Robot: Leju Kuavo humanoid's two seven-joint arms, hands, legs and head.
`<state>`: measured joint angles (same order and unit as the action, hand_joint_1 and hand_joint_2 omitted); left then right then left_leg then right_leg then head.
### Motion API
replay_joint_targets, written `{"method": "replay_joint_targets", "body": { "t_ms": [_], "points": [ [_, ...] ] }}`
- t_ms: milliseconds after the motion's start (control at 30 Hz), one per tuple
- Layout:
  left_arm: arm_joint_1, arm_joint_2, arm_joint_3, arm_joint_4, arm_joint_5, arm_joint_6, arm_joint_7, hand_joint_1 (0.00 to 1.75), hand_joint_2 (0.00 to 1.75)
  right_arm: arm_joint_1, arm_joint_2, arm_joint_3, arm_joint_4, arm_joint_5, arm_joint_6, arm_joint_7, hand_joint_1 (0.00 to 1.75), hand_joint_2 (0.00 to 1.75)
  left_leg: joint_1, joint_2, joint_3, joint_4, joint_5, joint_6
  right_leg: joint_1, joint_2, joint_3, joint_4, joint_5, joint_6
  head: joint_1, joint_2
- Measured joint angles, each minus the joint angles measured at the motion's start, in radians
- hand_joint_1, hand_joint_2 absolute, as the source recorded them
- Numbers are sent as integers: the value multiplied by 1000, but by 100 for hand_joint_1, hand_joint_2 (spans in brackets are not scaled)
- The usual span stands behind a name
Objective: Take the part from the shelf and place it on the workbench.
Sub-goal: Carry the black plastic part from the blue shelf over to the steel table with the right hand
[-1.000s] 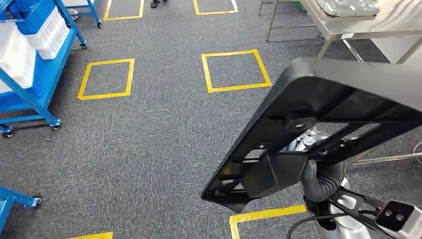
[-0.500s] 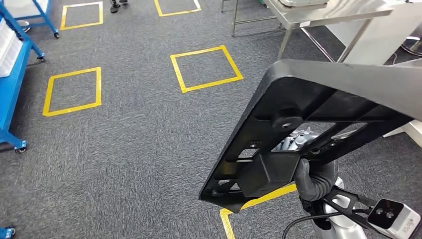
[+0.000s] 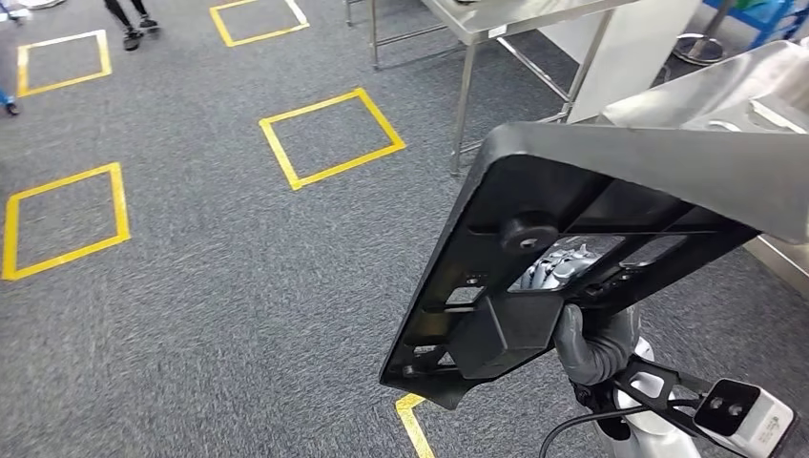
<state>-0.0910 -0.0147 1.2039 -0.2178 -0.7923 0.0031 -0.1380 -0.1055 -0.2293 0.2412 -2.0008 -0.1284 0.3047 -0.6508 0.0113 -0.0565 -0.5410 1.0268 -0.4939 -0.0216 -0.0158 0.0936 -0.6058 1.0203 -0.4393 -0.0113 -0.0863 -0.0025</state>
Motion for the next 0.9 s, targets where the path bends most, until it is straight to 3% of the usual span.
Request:
{"method": "replay_joint_targets", "body": {
  "t_ms": [33, 67, 100, 133, 200, 267, 333, 367, 400, 467, 533, 567, 633, 700, 767, 800, 833, 867, 900],
  "points": [
    [0, 0, 0, 0, 0, 0, 0, 0, 0, -2, 0, 1, 1, 0, -4, 0, 175, 175, -1, -11, 9, -22, 3, 5, -1, 11, -3, 0, 2, 6, 0, 0],
    [0, 1, 0, 0, 0, 1, 0, 0, 0, -3, 0, 3, 3, 0, -9, 0, 175, 175, -3, -8, 10, -26, 1, 10, -2, 21, -6, -1, 5, 14, 0, 0],
    [-1, 1, 0, 0, 0, 1, 0, 0, 0, -4, 0, 4, 4, 0, -15, 0, 175, 175, -2, 3, 11, -28, 5, 17, -2, 30, -8, -4, 9, 21, 0, 0],
    [-3, 1, 0, 0, 0, 2, 0, 0, 0, -4, 0, 6, 5, 0, -22, 0, 175, 175, -1, 15, 13, -32, 9, 25, -2, 23, -11, 0, 7, 26, 0, 0],
    [-6, 1, 0, 0, 0, 3, 0, 0, 0, -10, 1, 7, 6, 0, -30, 0, 175, 175, 2, 38, 15, -42, 19, 39, 2, -25, -38, 55, -29, 31, 0, 0],
    [-3, 1, 0, 0, 1, 4, 1, 0, 0, -14, 2, 9, 8, 0, -33, 0, 175, 175, -1, 62, 13, -43, 20, 45, 1, -75, -97, 183, -97, 33, 0, 0],
    [0, 1, 1, 0, 1, 5, 1, 0, 0, -15, 3, 11, 12, 0, -33, 0, 175, 175, -4, 88, 11, -41, 18, 46, -1, -88, -139, 280, -128, 36, 0, 0],
    [0, 1, 1, 0, 1, 5, 1, 0, 0, -15, 3, 12, 13, 0, -33, 0, 175, 175, -5, 101, 11, -40, 17, 45, -1, -91, -133, 275, -116, 37, 0, 0],
    [-1, 1, 1, 0, 1, 5, 1, 0, 0, -15, 3, 13, 15, 0, -33, 0, 175, 175, -5, 112, 12, -39, 14, 43, -1, -97, -107, 230, -89, 35, 0, 0],
    [-2, 1, 1, 0, 2, 5, 1, 0, 0, -18, 3, 15, 15, 0, -33, 0, 175, 175, -9, 132, 17, -36, 8, 37, 5, -140, -27, 88, -34, 28, 0, 0],
    [-3, 1, 1, 0, 2, 4, 1, 0, 0, -22, 3, 16, 15, -1, -33, 0, 175, 175, -15, 149, 21, -33, 2, 28, 14, -172, 14, 7, -17, 17, 0, 0],
    [-3, 1, 1, 0, 2, 2, 0, 0, 0, -23, 3, 16, 15, -3, -32, 0, 175, 175, -18, 159, 22, -33, -1, 23, 18, -172, 14, 1, -20, 13, 0, 0],
    [-5, 1, 1, 0, 3, -3, -3, 0, 0, -24, 3, 16, 15, -7, -31, 0, 175, 175, -17, 174, 26, -31, -7, 14, 15, -146, 11, -3, -16, 3, 0, 0],
    [-6, 0, 1, 0, 5, -8, -8, 0, 0, -27, 2, 17, 16, -11, -28, 0, 175, 175, -12, 139, 10, 14, -42, 2, 10, -123, 13, -10, -10, -8, 0, 0],
    [-4, -1, 3, 0, 6, -9, -11, 0, 0, -31, 2, 19, 18, -12, -26, 0, 175, 175, -8, 85, -45, 136, -107, -5, 9, -99, 12, -13, -7, -15, 0, 0],
    [-1, -1, 4, 0, 6, -9, -11, 0, 0, -32, 2, 21, 21, -12, -25, 0, 175, 175, -8, 72, -78, 204, -134, -7, 10, -86, 11, -12, -6, -16, 0, 0],
    [2, -1, 5, 0, 6, -9, -11, 0, 0, -32, 2, 23, 23, -13, -24, 0, 175, 175, -8, 67, -101, 248, -143, -8, 10, -72, 10, -11, -6, -17, 0, 0],
    [3, -2, 6, 0, 7, -9, -11, 0, 0, -31, 2, 24, 25, -14, -22, 0, 175, 175, -7, 65, -108, 256, -132, -7, 10, -57, 10, -10, -6, -17, 0, 0],
    [4, -2, 6, 0, 7, -9, -11, 0, 0, -31, 2, 25, 27, -14, -20, 0, 175, 175, -7, 62, -97, 224, -102, -6, 10, -43, 10, -8, -6, -17, 0, 0]
  ]
}}
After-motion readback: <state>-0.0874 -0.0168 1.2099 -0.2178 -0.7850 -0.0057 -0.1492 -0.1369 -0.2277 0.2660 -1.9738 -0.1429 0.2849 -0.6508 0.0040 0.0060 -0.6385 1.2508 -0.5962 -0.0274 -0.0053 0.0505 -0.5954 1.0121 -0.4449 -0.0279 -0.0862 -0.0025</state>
